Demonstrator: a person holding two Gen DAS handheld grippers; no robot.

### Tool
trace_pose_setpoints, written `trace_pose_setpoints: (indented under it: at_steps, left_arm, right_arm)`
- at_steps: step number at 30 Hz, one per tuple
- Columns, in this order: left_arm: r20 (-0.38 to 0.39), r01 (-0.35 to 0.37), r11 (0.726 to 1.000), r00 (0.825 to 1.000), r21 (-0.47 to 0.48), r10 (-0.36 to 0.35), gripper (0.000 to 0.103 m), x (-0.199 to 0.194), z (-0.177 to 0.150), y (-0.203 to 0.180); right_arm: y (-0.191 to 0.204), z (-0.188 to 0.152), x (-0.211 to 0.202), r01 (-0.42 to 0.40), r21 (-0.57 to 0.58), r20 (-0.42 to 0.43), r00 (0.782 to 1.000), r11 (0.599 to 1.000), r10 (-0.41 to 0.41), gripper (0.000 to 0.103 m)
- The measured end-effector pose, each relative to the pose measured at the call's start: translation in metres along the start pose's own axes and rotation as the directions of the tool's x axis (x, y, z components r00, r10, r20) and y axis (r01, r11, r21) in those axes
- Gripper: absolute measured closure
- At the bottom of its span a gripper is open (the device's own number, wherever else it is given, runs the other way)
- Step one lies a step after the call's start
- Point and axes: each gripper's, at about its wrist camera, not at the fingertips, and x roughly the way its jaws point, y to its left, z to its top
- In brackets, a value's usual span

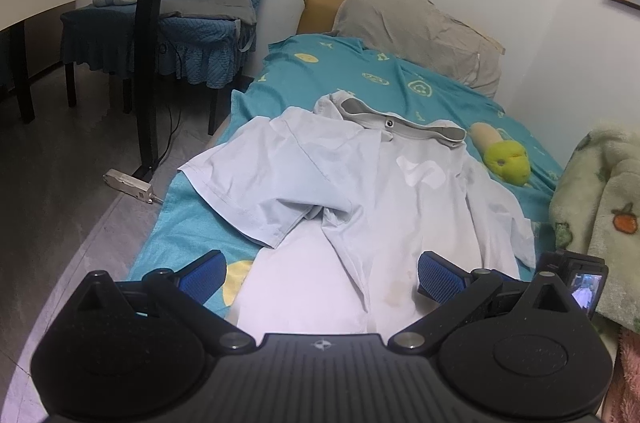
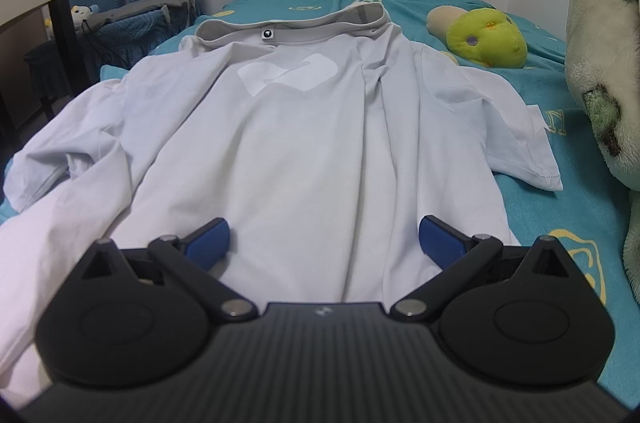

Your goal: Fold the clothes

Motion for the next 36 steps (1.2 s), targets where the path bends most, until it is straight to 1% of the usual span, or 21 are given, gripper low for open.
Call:
trace_pose_setpoints:
  at_steps: [6,11,13,16,19,22,25,27,29,32,34,35,36]
  left_arm:
    - [0.029,-0.043,0.999,0.999,-0.014,0.043,0.000,0.005,0.006,0.008]
    - [0.023,-0.088,0.995,0.996,-0.048,0.089,0.000,0.016,0.008,0.025]
    - [0.016,-0.095,0.993,0.995,-0.063,0.097,0.000,0.022,0.011,0.029]
    - [0.008,-0.080,0.993,0.997,-0.091,0.081,0.000,0.033,0.018,0.035]
    - [-0.028,-0.036,0.985,0.999,-0.172,0.031,0.000,0.055,0.025,0.049]
    - [-0.086,-0.011,0.957,0.996,-0.291,-0.014,0.000,0.085,0.029,0.071]
    - [-0.127,-0.028,0.919,0.992,-0.394,-0.024,0.002,0.115,0.033,0.096]
    - [-0.142,-0.043,0.888,0.990,-0.458,-0.026,0.008,0.131,0.033,0.115]
    - [-0.133,-0.046,0.849,0.991,-0.526,-0.029,0.011,0.146,0.035,0.132]
    - [-0.086,-0.025,0.810,0.996,-0.586,-0.032,0.018,0.162,0.043,0.149]
    - [-0.062,-0.022,0.811,0.998,-0.584,-0.018,0.024,0.171,0.050,0.154]
    - [-0.054,-0.024,0.814,0.999,-0.580,-0.009,0.029,0.176,0.053,0.157]
    - [-0.044,-0.029,0.820,0.999,-0.572,0.004,0.037,0.180,0.056,0.158]
  right_arm:
    - [0.000,0.000,0.000,0.000,0.000,0.000,1.000,1.000,0.000,0.000]
    - [0.000,0.000,0.000,0.000,0.000,0.000,1.000,1.000,0.000,0.000]
    - [0.000,0.000,0.000,0.000,0.000,0.000,1.000,1.000,0.000,0.000]
    - [0.000,0.000,0.000,0.000,0.000,0.002,1.000,1.000,0.000,0.000]
    - [0.000,0.000,0.000,-0.001,0.002,0.003,1.000,1.000,0.001,0.000]
    - [-0.001,0.000,0.000,-0.003,0.004,0.003,1.000,1.000,0.003,0.000]
    - [0.000,0.000,0.001,0.002,-0.003,0.001,1.000,1.000,-0.002,0.000]
    - [0.001,0.001,0.002,0.004,-0.005,-0.003,1.000,1.000,-0.004,0.000]
    - [0.001,0.003,0.004,0.007,-0.003,-0.008,1.000,1.000,-0.007,0.000]
    - [-0.002,0.007,0.002,-0.001,0.023,-0.020,1.000,1.000,0.001,0.000]
    - [-0.008,0.012,-0.005,-0.020,0.072,-0.017,1.000,0.997,0.021,0.000]
    - [-0.011,0.015,-0.010,-0.032,0.100,-0.013,0.999,0.994,0.033,0.000]
    - [-0.015,0.019,-0.017,-0.039,0.133,0.000,0.999,0.990,0.040,0.000]
